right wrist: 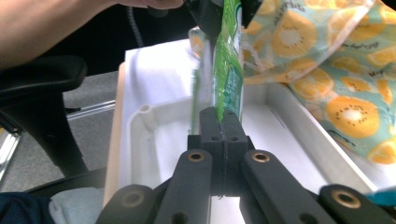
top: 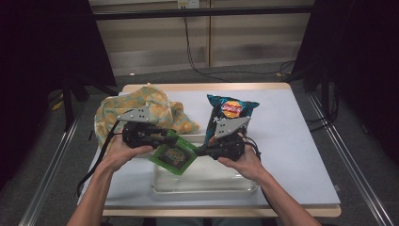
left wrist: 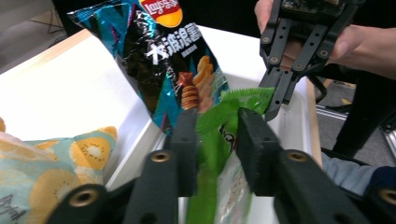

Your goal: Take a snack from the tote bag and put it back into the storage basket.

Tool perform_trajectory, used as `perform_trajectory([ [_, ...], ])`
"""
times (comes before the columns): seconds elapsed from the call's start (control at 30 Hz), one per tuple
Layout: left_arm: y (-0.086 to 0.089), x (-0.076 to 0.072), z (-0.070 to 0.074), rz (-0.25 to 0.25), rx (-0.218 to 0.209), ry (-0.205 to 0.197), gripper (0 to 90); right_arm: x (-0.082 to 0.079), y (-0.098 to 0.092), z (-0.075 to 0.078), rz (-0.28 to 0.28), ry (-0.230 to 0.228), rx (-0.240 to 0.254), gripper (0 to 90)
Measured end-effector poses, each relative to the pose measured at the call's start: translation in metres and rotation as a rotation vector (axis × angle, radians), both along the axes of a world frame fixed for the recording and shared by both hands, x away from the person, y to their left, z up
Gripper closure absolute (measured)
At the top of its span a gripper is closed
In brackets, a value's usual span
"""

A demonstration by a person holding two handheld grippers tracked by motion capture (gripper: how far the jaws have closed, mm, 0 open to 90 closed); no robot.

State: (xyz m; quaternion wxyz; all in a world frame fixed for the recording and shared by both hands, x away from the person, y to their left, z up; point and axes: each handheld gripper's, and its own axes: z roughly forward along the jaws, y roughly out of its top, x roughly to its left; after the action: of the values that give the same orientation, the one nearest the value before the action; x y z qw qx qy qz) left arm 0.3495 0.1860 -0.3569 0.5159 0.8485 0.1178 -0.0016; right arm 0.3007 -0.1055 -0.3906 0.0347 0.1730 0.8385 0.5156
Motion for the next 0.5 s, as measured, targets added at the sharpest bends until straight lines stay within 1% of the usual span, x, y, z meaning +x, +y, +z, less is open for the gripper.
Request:
perform_trajectory([
  [0.03, 0.001, 0.000, 0.000, 0.001, -0.017, 0.005, 75.7, 0.001, -0.002, -0.001, -0.009, 0.003, 0.005, 90.0],
  [0.07, 0.001, 0.000, 0.000, 0.001, -0.017, 0.005, 79.1, 0.002, -0.004, -0.001, -0.021, 0.005, 0.019, 90.0],
  [0.1, 0.002, 0.001, -0.001, 0.000, -0.041, 0.013, 79.1, 0.002, -0.004, -0.001, -0.021, 0.005, 0.019, 90.0],
  [0.13, 0.002, 0.001, -0.002, -0.001, -0.052, 0.016, 81.2, 0.003, -0.007, -0.001, -0.024, 0.008, 0.037, 90.0],
  [0.17, 0.001, 0.001, -0.002, -0.001, -0.054, 0.014, 82.1, 0.004, -0.009, 0.000, -0.026, 0.002, 0.042, 90.0],
  [0.2, 0.002, 0.002, -0.002, -0.010, -0.079, 0.019, 82.5, 0.004, -0.010, 0.000, -0.018, 0.000, 0.049, 90.0],
  [0.3, 0.001, 0.002, -0.003, 0.008, -0.108, 0.015, 85.8, 0.006, -0.015, 0.000, -0.020, 0.005, 0.091, 88.6],
  [0.33, 0.001, 0.001, -0.004, 0.010, -0.118, 0.015, 85.9, 0.006, -0.016, 0.000, -0.025, 0.003, 0.100, 85.6],
  [0.37, 0.001, 0.001, -0.004, 0.011, -0.122, 0.013, 86.1, 0.007, -0.018, 0.000, -0.039, 0.005, 0.116, 84.8],
  [0.4, 0.000, 0.001, -0.004, 0.013, -0.122, 0.012, 86.2, 0.007, -0.019, 0.000, -0.034, 0.006, 0.120, 83.7],
  [0.43, 0.000, 0.001, -0.005, 0.011, -0.124, 0.015, 86.3, 0.007, -0.020, 0.000, -0.037, 0.005, 0.129, 80.3],
  [0.5, 0.000, 0.001, -0.005, 0.031, -0.126, 0.010, 86.5, 0.005, -0.023, 0.000, -0.054, 0.004, 0.140, 69.7],
])
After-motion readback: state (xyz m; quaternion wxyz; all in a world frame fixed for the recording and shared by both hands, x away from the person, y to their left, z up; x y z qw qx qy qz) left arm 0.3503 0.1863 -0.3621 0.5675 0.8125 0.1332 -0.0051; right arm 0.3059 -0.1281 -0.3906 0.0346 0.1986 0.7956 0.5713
